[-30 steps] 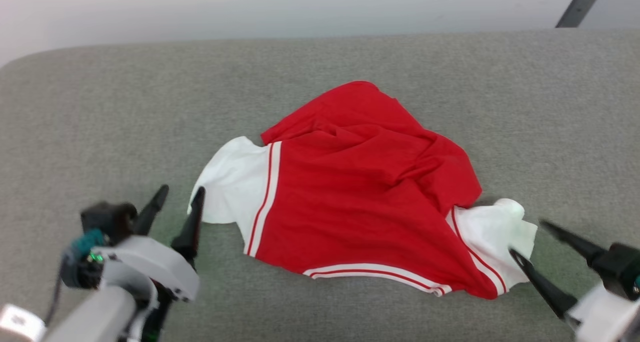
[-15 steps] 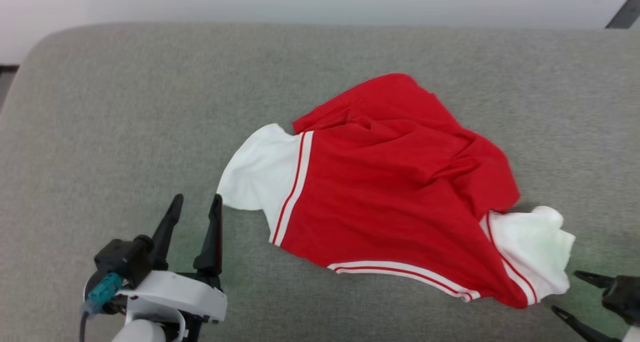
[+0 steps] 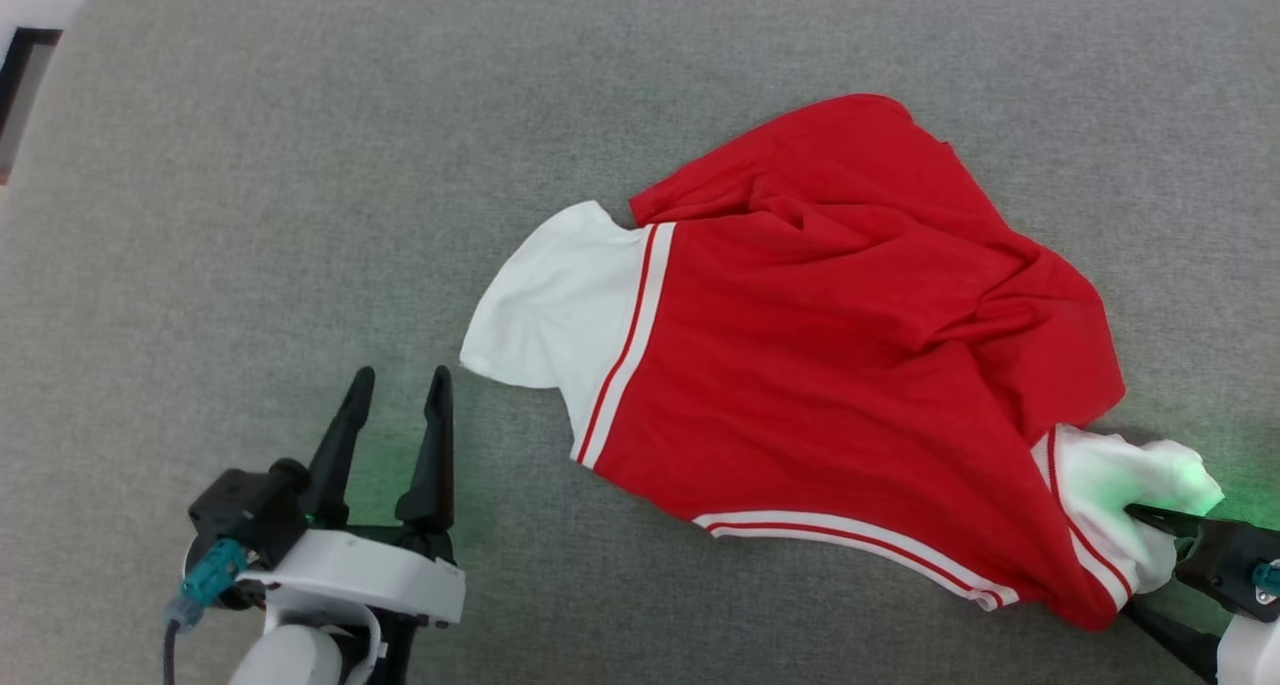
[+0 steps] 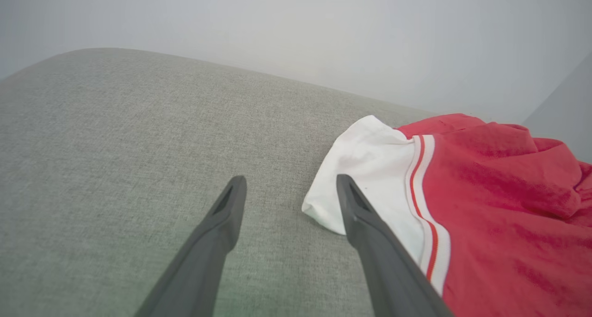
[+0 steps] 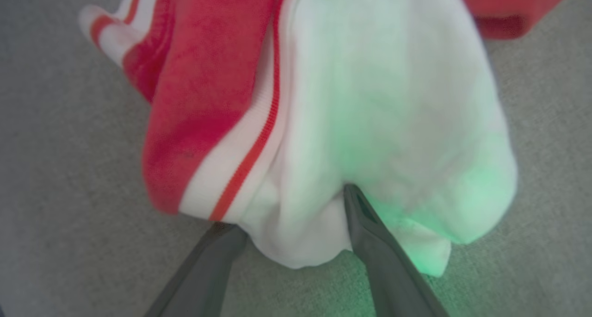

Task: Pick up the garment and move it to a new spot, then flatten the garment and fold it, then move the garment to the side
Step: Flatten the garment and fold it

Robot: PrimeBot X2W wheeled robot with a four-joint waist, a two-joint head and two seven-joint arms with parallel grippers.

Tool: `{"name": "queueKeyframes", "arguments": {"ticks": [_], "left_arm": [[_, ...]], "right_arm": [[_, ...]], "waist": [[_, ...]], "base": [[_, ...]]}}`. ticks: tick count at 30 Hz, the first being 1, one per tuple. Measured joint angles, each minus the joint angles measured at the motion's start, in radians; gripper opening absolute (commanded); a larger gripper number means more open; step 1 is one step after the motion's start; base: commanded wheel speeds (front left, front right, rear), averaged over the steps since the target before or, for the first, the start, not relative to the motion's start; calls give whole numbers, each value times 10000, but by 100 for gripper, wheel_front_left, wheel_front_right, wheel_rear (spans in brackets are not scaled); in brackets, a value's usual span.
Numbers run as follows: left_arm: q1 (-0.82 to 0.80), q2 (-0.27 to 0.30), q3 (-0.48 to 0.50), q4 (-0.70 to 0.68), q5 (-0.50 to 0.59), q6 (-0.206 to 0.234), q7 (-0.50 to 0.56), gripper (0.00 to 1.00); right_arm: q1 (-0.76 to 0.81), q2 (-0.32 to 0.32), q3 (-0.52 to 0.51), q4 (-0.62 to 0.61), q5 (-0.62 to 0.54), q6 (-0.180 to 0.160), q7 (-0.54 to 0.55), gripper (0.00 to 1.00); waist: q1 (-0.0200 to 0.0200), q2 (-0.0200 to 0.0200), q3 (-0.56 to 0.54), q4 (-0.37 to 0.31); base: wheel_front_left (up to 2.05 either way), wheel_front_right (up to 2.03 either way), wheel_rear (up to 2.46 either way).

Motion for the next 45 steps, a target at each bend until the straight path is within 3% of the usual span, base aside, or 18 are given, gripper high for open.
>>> {"name": "queueKeyframes", "arguments": {"ticks": [2,3,7,11,16,23,28,37,38,40,41,45], "left_arm": [[-20,-81,132,35,105,-157,0,100],[-29,-90,182,50,178,-226,0,100],[-128,46,138,115,472,-665,0,100],[-541,732,-245,88,763,-1231,481,100],[-1687,2257,-1404,-330,711,-1810,2849,100],[-3952,4424,-4322,-1262,-2197,-1887,6709,100],[-5721,4792,-5787,-997,-4180,-1889,8228,100],[-7064,4673,-7304,270,-5321,-1889,8709,100],[-7199,4673,-7459,391,-5444,-1893,8707,91],[-7371,4656,-7695,602,-5777,-1893,8583,42],[-7496,4661,-7881,729,-6174,-1889,8456,0],[-7589,4727,-8226,961,-6600,-1887,7950,0]], "right_arm": [[-125,4,128,75,-12,13,4,4],[-173,10,186,113,-6,13,-19,0],[-322,161,234,290,100,19,-104,0],[-334,284,155,420,153,12,-205,0],[-313,472,69,422,173,-4,-188,0],[-428,669,4,403,130,-10,-201,0],[-711,811,38,380,96,-4,-288,0],[-984,890,15,261,79,15,-336,0],[-1009,901,19,253,71,17,-336,0],[-1053,936,21,247,65,25,-353,0],[-1066,980,-10,263,92,27,-426,0],[-1025,1137,-345,337,376,23,-635,0]], "waist": [[0,0,48,68],[0,0,53,92],[-1,0,-34,68],[0,0,-195,-16],[0,0,-330,-199],[0,0,-208,-484],[0,0,95,-715],[0,0,539,-953],[0,0,572,-983],[0,0,623,-1044],[0,0,641,-1097],[0,0,542,-1141]], "base": [[0,0,0],[0,0,0],[0,0,0],[0,0,0],[0,0,0],[0,0,0],[0,0,0],[0,0,0],[0,0,0],[0,0,0],[0,0,0],[0,0,0]]}}
